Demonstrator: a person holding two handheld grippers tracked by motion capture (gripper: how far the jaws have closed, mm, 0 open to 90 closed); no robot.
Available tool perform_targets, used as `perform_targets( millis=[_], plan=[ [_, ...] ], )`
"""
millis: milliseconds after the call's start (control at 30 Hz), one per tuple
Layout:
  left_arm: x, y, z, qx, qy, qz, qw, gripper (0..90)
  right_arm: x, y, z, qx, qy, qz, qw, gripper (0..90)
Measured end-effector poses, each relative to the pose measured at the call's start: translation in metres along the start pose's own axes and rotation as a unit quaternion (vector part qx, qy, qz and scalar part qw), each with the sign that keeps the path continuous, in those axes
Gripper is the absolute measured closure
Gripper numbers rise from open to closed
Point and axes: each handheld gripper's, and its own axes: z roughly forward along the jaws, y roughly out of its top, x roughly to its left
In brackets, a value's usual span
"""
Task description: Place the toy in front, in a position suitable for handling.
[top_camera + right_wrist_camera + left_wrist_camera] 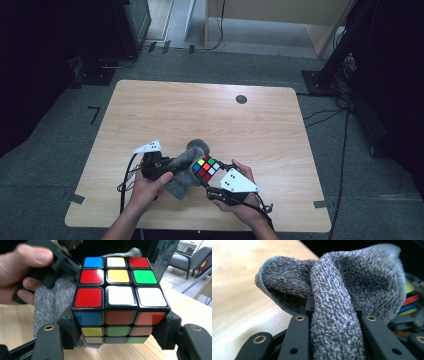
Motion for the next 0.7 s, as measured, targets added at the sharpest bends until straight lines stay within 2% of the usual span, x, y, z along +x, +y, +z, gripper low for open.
perform_targets(
  millis=[67,100,167,200,233,300,367,433,500,533,567,600,633,667,700],
  plan=[
    [-0.006,0.000,0.000,-0.005,0.021,0.015,0.9997,72.6,-0.001,-0.002,0.001,0.001,0.004,0.006,1.0000,34.4],
    [-0.008,0.001,-0.001,-0.010,0.021,0.018,0.9996,72.9,-0.002,-0.004,0.001,0.000,0.008,0.013,0.9999,34.4],
    [-0.009,0.003,-0.005,-0.029,-0.003,0.016,0.9994,72.4,-0.006,-0.004,0.000,-0.001,0.005,0.021,0.9998,34.5],
    [-0.010,0.004,-0.007,-0.043,-0.028,0.012,0.9986,71.6,-0.007,-0.004,0.001,0.007,-0.002,0.017,0.9998,34.4],
    [-0.011,0.005,-0.008,-0.050,-0.032,0.015,0.9981,71.3,-0.007,-0.004,0.002,0.018,-0.015,0.009,0.9997,34.4],
    [-0.015,0.006,-0.007,-0.045,-0.020,0.037,0.9981,71.1,-0.007,-0.007,0.003,0.024,-0.017,0.013,0.9995,34.4],
    [-0.014,0.005,-0.005,-0.033,-0.004,0.041,0.9986,71.1,-0.006,-0.006,0.003,0.022,-0.021,0.009,0.9995,34.4],
    [-0.009,0.001,-0.003,-0.013,0.032,0.049,0.9982,71.5,-0.008,-0.002,-0.001,0.008,-0.021,0.011,0.9997,34.4],
    [-0.008,-0.002,-0.002,-0.005,0.043,0.064,0.9970,72.2,-0.011,0.002,-0.006,-0.003,-0.032,0.013,0.9994,34.4],
    [-0.010,-0.003,-0.001,-0.002,0.049,0.083,0.9953,72.7,-0.012,0.004,-0.008,-0.006,-0.040,0.013,0.9991,34.5],
    [-0.014,-0.004,0.001,0.005,0.052,0.120,0.9914,73.2,-0.013,0.006,-0.010,-0.011,-0.042,0.017,0.9989,34.4],
    [-0.017,-0.005,0.003,0.012,0.050,0.143,0.9884,73.5,-0.015,0.007,-0.012,-0.019,-0.040,0.025,0.9987,34.4],
    [-0.022,-0.007,0.006,0.024,0.049,0.177,0.9827,73.5,-0.015,0.008,-0.013,-0.023,-0.038,0.034,0.9985,34.4],
    [-0.028,-0.010,0.011,0.035,0.045,0.216,0.9747,73.5,-0.016,0.009,-0.014,-0.029,-0.031,0.045,0.9981,34.4],
    [-0.032,-0.011,0.013,0.037,0.041,0.235,0.9704,73.5,-0.017,0.009,-0.014,-0.035,-0.020,0.056,0.9976,34.4]
  ],
)
